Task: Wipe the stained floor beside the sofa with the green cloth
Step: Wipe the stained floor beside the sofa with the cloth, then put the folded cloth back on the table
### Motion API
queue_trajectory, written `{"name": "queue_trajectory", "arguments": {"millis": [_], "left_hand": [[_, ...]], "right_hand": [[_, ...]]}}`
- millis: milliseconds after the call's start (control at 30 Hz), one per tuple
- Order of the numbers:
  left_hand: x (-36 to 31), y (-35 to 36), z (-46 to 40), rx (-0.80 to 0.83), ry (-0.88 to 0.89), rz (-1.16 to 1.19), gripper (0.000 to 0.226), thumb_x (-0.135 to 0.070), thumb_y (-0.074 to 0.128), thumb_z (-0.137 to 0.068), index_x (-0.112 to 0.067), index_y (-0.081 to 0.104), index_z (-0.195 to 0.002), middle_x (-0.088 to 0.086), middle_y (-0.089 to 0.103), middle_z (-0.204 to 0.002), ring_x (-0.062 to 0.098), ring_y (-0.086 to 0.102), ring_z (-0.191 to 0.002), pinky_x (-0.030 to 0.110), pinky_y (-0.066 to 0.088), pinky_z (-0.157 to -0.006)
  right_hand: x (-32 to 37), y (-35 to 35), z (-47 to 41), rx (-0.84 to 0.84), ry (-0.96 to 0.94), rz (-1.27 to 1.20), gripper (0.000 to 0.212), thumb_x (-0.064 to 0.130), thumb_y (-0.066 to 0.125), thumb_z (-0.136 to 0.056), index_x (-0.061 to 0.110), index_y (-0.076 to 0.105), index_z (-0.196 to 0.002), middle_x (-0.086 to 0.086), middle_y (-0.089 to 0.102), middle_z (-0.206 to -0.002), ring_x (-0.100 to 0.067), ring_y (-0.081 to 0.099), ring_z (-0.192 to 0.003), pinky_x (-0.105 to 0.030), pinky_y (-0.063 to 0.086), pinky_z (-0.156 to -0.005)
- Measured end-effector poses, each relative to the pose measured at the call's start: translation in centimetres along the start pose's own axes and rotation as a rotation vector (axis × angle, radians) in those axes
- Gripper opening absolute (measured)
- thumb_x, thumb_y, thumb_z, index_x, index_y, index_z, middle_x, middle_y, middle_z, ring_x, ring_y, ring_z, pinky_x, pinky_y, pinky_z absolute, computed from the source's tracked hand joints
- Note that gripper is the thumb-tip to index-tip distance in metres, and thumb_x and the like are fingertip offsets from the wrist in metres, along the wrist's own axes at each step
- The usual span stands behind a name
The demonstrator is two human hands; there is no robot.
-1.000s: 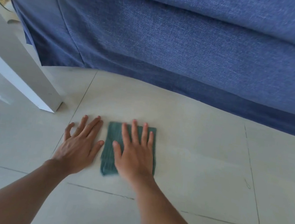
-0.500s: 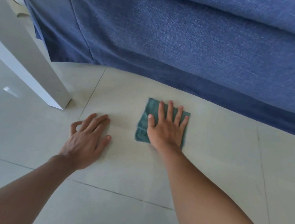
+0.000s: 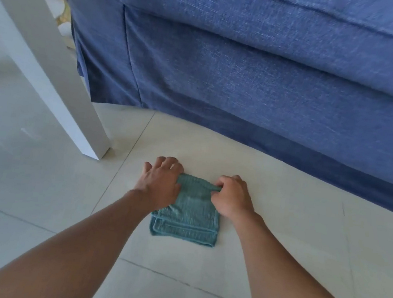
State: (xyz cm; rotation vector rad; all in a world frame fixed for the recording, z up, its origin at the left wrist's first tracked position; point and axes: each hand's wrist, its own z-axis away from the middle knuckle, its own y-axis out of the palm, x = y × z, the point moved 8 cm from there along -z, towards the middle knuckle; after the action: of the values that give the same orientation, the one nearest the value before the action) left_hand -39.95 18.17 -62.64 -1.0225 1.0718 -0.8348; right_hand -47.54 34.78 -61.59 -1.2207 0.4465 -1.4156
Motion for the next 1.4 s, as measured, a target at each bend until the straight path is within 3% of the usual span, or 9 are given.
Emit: {"name": "queue_trajectory", "arguments": {"millis": [167,300,367,433,600,867,1067,1233,1400], "left_hand": [[-0.3,-0.9,0.1,-0.099,-0.102,0.338,0.003,-0.024,0.052,-0.099,-0.023,0.051,-0.101,0.004,0.068,-0.09,0.027,0.061,-0.09,0.032,0.043,-0.072],[0.2,-1.4,1.3,-0.116,-0.203,0.701,0.007,-0.025,0.046,-0.102,-0.025,0.04,-0.1,0.009,0.06,-0.071,0.018,0.049,-0.048,0.02,0.035,-0.034],[0.6,-2.2,1.7,-0.123,-0.238,0.788,0.011,-0.026,0.048,-0.102,-0.027,0.038,-0.105,0.011,0.059,-0.076,0.018,0.049,-0.051,0.022,0.039,-0.037],[0.8,-2.4,2.7,-0.065,-0.289,0.95,0.018,-0.025,0.057,-0.099,-0.028,0.041,-0.107,0.013,0.062,-0.087,0.024,0.06,-0.061,0.028,0.05,-0.044],[-0.7,-1.7,5.7,0.249,-0.223,1.017,0.03,0.009,0.071,-0.083,-0.015,0.066,-0.1,0.015,0.056,-0.119,0.036,0.065,-0.101,0.052,0.062,-0.076],[-0.5,-10.8,7.3,0.162,-0.194,0.735,0.06,-0.01,0.079,-0.08,-0.024,0.055,-0.133,0.002,0.035,-0.133,0.019,0.048,-0.115,0.024,0.051,-0.088],[-0.3,-27.6,8.9,-0.107,-0.197,0.644,0.069,-0.007,0.079,-0.077,-0.024,0.052,-0.139,0.004,0.033,-0.133,0.017,0.048,-0.112,0.019,0.049,-0.086],[1.9,-40.9,13.3,-0.234,-0.24,0.746,0.071,-0.001,0.079,-0.076,-0.021,0.053,-0.138,0.012,0.057,-0.125,0.026,0.065,-0.102,0.043,0.06,-0.084],[3.9,-45.9,18.3,-0.305,-0.2,0.814,0.052,0.007,0.077,-0.073,-0.031,0.067,-0.108,0.002,0.072,-0.093,0.011,0.073,-0.073,0.033,0.063,-0.063]], "right_hand": [[-1.4,-1.2,1.6,-0.099,-0.014,-0.38,0.003,0.019,0.058,-0.096,0.021,0.06,-0.096,-0.001,0.062,-0.074,-0.018,0.054,-0.057,-0.031,0.044,-0.055],[-1.3,-0.8,2.5,-0.001,-0.004,-0.697,0.024,0.018,0.062,-0.097,0.034,0.056,-0.115,-0.019,0.068,-0.083,-0.034,0.068,-0.07,-0.045,0.059,-0.066],[-0.9,-0.2,3.1,0.117,0.004,-0.863,0.043,0.008,0.068,-0.093,0.038,0.059,-0.124,-0.017,0.072,-0.097,-0.033,0.074,-0.087,-0.051,0.063,-0.074],[-1.0,0.2,3.7,0.179,-0.008,-0.891,0.05,-0.002,0.069,-0.089,0.038,0.067,-0.12,-0.01,0.071,-0.102,-0.024,0.073,-0.092,-0.036,0.061,-0.075],[-2.0,1.1,5.5,0.22,0.053,-0.812,0.031,0.003,0.071,-0.088,0.028,0.078,-0.104,-0.005,0.073,-0.111,-0.019,0.072,-0.098,-0.033,0.058,-0.091],[4.0,-4.6,7.7,0.28,-0.025,-0.854,0.039,-0.006,0.069,-0.086,0.027,0.075,-0.107,-0.007,0.073,-0.103,-0.016,0.075,-0.07,-0.03,0.059,-0.054],[16.8,-15.3,8.8,0.257,-0.231,-0.897,0.037,-0.006,0.06,-0.086,0.025,0.076,-0.099,-0.004,0.071,-0.085,-0.017,0.062,-0.066,-0.027,0.047,-0.061],[29.9,-22.2,11.8,0.359,-0.484,-1.015,0.044,-0.015,0.051,-0.086,0.016,0.076,-0.106,-0.014,0.072,-0.097,-0.023,0.068,-0.078,-0.035,0.056,-0.074],[41.5,-21.7,16.4,0.555,-0.665,-0.802,0.052,-0.02,0.043,-0.084,0.004,0.071,-0.121,-0.029,0.071,-0.116,-0.037,0.071,-0.097,-0.046,0.058,-0.093]]}}
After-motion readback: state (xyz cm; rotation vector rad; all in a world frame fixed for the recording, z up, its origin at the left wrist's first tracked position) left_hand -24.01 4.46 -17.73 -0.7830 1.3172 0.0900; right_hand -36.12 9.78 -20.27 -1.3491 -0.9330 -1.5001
